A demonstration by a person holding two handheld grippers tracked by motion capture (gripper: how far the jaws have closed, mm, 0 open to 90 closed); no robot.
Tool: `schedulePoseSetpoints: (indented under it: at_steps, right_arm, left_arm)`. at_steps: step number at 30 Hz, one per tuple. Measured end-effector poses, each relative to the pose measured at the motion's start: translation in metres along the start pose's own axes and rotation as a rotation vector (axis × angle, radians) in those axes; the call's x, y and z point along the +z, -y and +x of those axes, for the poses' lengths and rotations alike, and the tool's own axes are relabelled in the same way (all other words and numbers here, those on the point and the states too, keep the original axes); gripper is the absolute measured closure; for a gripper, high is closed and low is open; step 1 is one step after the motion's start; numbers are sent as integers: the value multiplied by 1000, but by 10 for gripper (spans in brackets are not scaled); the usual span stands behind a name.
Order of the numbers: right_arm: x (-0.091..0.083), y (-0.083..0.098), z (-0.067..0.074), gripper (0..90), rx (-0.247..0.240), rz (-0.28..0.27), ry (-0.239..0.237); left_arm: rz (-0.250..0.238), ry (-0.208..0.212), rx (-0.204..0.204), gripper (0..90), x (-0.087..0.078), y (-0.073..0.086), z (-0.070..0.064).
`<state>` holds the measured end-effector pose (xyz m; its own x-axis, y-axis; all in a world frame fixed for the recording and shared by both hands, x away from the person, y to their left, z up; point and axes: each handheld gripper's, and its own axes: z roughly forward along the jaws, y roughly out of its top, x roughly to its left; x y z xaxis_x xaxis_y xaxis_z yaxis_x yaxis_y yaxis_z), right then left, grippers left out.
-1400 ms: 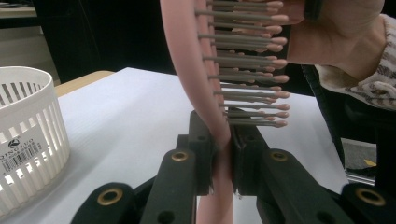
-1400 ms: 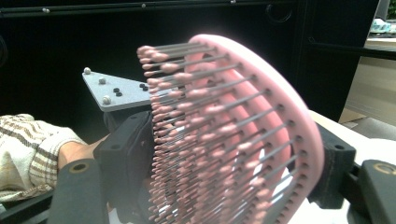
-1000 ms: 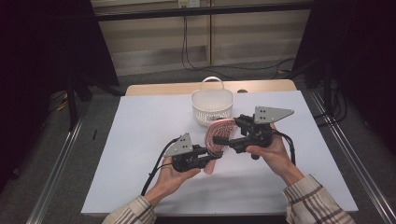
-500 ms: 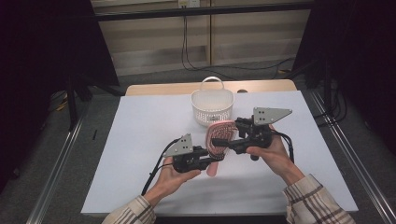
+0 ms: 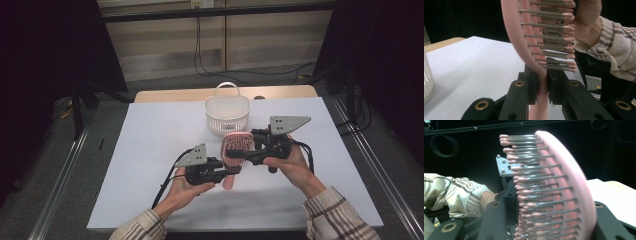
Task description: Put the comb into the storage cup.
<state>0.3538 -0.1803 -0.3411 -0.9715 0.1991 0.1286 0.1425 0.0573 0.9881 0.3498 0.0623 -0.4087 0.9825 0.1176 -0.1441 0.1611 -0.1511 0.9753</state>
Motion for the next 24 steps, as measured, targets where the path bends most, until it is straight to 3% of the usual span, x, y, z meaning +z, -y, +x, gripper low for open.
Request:
schedulePoseSetpoints:
  at_steps: [3, 10, 16, 18, 20, 22, 24]
  right_arm:
    - [0, -1, 1, 615, -5, -2, -1]
    - [0, -2, 2, 617, -2, -2, 9]
    - [1, -2, 2, 619, -2, 3, 8]
    - [1, -2, 2, 619, 1, -1, 8]
    - [0, -2, 2, 619, 0, -2, 14]
    - [0, -3, 2, 619, 1, -2, 19]
    - [0, -3, 2, 619, 1, -1, 24]
  left_arm:
    - [-4, -19, -6, 778, -1, 0, 1]
    - [-1, -19, 8, 763, 0, 0, 0]
    - [1, -42, 22, 681, 1, 0, -2]
    - [-2, -62, 30, 601, 2, 0, -3]
    - [1, -70, 36, 591, 1, 0, -3]
    - [7, -99, 33, 474, 2, -1, -4]
    - [6, -104, 33, 430, 2, -1, -3]
